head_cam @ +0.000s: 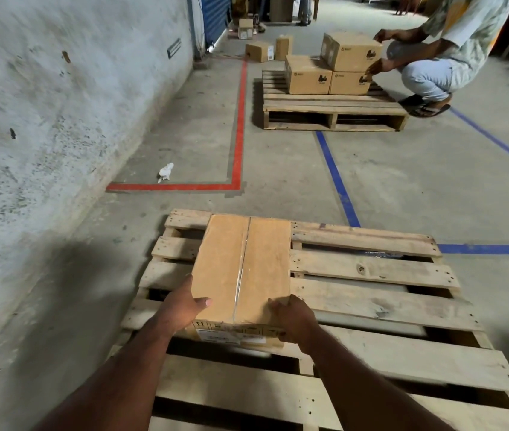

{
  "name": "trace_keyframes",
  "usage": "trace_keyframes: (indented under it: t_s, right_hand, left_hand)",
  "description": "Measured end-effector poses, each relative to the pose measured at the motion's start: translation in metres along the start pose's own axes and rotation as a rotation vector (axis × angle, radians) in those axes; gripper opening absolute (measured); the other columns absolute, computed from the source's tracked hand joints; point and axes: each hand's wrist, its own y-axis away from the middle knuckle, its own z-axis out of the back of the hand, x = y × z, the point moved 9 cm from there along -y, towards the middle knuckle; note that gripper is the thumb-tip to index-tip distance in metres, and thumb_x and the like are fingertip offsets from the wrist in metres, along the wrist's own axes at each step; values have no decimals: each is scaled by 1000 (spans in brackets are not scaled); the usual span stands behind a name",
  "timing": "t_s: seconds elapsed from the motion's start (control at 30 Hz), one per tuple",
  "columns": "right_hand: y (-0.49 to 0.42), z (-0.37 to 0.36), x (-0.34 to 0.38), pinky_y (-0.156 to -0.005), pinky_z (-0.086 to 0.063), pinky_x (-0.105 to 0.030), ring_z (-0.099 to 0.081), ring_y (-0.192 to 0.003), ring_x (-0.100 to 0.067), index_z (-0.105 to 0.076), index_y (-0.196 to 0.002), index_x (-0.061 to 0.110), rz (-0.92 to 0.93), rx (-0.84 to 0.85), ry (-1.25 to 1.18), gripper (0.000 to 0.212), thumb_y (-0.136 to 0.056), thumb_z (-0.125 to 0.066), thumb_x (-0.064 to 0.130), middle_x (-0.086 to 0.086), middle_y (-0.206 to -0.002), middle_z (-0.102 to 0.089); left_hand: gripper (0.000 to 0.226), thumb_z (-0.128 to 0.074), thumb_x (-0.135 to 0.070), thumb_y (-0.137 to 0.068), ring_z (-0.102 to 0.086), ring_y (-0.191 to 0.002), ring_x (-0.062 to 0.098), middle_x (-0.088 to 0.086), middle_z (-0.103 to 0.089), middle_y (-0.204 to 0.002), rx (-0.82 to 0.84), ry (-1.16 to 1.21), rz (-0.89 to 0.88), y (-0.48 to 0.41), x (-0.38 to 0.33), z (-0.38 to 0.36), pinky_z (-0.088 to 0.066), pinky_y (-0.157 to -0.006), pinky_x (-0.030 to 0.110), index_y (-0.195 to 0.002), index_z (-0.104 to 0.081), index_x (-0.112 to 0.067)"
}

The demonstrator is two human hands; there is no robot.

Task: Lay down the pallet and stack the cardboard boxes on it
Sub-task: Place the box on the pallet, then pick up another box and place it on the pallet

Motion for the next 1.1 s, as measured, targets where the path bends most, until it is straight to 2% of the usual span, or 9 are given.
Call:
trace_keyframes:
  t_s: [0.1,0.17,0.3,0.4,0.47,0.6,0.73,0.93,1.1]
  right_hand:
    - [5,3,2,-104,-52,-43,-56,-119,-26,-43,-146,14,15,26,141,57,-95,-66,21,-15,-147,-48]
    - [3,2,7,-107,-48,-39,-43,-137,-30,-32,-154,16,84,62,312,72,-92,-69,20,-15,-152,-38]
    - [11,3,7,-94,-59,-47,-63,-114,-31,-50,-138,9,14,64,277,51,-96,-61,36,-14,-129,-59]
    - [30,23,28,-98,-54,-44,-60,-118,-31,-48,-135,7,-9,27,383,48,-96,-56,33,-15,-133,-60]
    - [52,47,61,-97,-54,-41,-60,-119,-32,-50,-131,7,1,-22,445,44,-97,-54,35,-16,-133,-61]
    - [116,105,153,-101,-47,-35,-59,-126,-30,-51,-142,10,52,-108,469,49,-102,-51,40,-12,-140,-61]
    - [207,174,250,-104,-45,-33,-56,-131,-26,-49,-147,16,120,-137,399,52,-103,-50,44,-7,-144,-60]
    - [383,305,345,-107,-43,-31,-56,-132,-24,-51,-146,16,102,-228,361,54,-101,-51,47,-7,-141,-62]
    - [575,486,382,-108,-40,-34,-50,-137,-29,-47,-148,12,50,-520,336,60,-101,-51,50,-12,-146,-56]
  left_hand:
    - [70,-70,-28,-91,-55,-124,25,5,-57,-139,-1,-5,9,-2,2,0,-49,-100,41,-150,-33,-18]
    - [67,-69,-27,-91,-55,-124,25,5,-57,-138,-8,-10,25,-5,3,0,-49,-100,41,-147,-35,-18]
    - [74,-67,-31,-91,-44,-135,33,12,-43,-150,-32,-138,66,4,-10,-2,-45,-107,48,-151,-27,-14]
    - [89,-62,-43,-92,-9,-150,40,14,-4,-165,-6,-350,109,25,-42,1,-26,-118,54,-158,-8,-17]
    - [86,-62,-46,-91,-10,-150,38,13,-5,-166,19,-365,56,44,-80,12,-27,-118,54,-157,-15,-18]
    - [58,-61,-40,-94,-45,-134,25,9,-41,-152,32,-388,-141,93,-196,59,-42,-109,40,-146,-43,-19]
    - [63,-57,-42,-97,-35,-145,23,3,-30,-162,62,-388,-262,161,-337,120,-34,-116,40,-151,-38,-18]
    - [54,-60,-36,-96,-48,-134,19,2,-49,-149,152,-513,-477,304,-536,191,-36,-108,26,-145,-48,-17]
    - [63,-62,-41,-94,-40,-141,22,5,-39,-156,278,-624,-767,443,-724,186,-32,-113,29,-148,-44,-15]
